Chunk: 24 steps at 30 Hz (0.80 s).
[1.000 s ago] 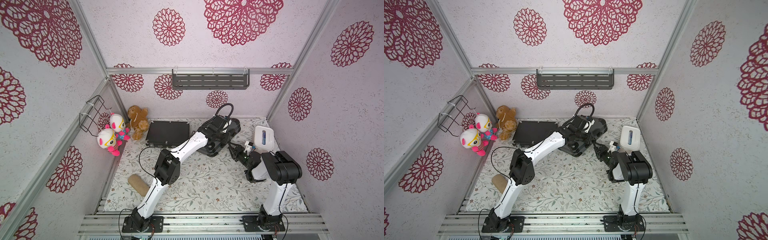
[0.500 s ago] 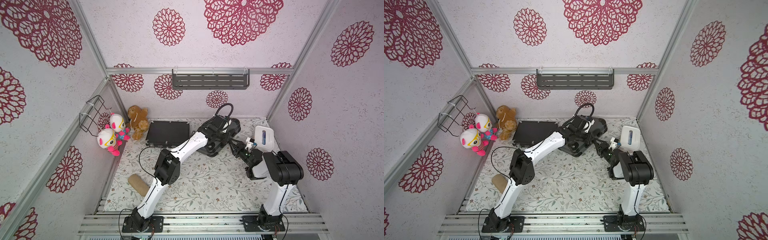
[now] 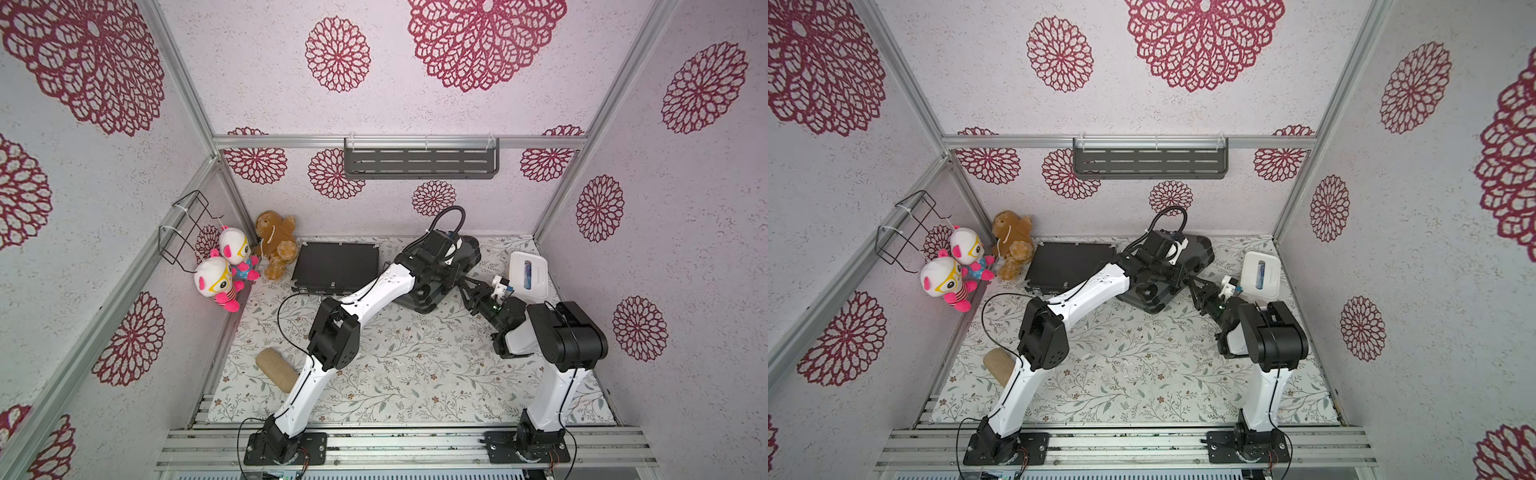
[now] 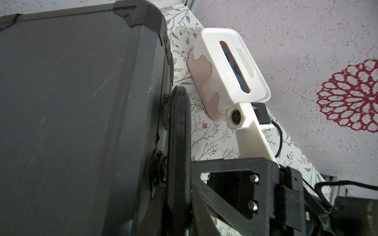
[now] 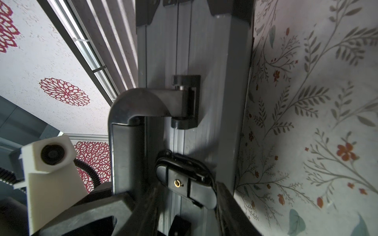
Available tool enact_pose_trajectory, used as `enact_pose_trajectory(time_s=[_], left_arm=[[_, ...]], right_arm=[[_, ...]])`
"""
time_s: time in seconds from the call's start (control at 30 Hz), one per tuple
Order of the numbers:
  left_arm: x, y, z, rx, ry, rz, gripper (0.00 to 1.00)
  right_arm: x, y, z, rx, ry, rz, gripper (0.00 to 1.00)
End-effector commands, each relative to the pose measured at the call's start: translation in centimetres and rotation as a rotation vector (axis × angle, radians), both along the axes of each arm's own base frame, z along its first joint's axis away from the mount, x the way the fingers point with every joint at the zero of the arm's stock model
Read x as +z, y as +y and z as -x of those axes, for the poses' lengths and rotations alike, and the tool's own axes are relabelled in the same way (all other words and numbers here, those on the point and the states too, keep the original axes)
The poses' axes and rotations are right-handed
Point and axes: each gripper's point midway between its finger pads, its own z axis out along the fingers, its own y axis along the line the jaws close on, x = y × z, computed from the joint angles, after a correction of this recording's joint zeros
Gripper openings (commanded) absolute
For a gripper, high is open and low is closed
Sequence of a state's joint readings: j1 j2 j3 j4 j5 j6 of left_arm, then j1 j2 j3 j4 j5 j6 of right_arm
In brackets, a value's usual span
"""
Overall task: Open the poker set cases
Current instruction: Open the fastener on the poker set case.
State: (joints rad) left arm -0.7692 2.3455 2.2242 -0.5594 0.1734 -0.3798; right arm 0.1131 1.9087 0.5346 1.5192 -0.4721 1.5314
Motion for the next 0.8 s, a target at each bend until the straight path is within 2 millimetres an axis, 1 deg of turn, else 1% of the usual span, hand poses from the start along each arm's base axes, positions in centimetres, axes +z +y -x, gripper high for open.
enact_pose_trajectory(time_s=[0.0, 0.23, 0.63, 0.7, 0.77], left_arm=[[9.4, -1.1, -1.1, 0.022, -0.109, 0.271, 0.00], [7.5, -1.2, -1.2, 0.025, -0.097, 0.246, 0.00], [6.5, -1.8, -1.1, 0.016, -0.098, 0.240, 0.00], [6.4, -1.7, -1.1, 0.018, -0.097, 0.238, 0.00], [6.4, -1.7, -1.1, 0.017, -0.096, 0.237, 0.00]], right_arm=[[8.3, -0.3, 0.7, 0.020, -0.260, -0.054, 0.46], [11.1, -1.0, 1.2, 0.017, -0.313, -0.074, 0.45], [12.2, -1.8, 1.5, 0.008, -0.311, -0.042, 0.45], [12.1, -2.0, 1.5, 0.003, -0.298, -0.033, 0.45], [11.3, -2.2, 1.3, -0.007, -0.261, 0.006, 0.45]])
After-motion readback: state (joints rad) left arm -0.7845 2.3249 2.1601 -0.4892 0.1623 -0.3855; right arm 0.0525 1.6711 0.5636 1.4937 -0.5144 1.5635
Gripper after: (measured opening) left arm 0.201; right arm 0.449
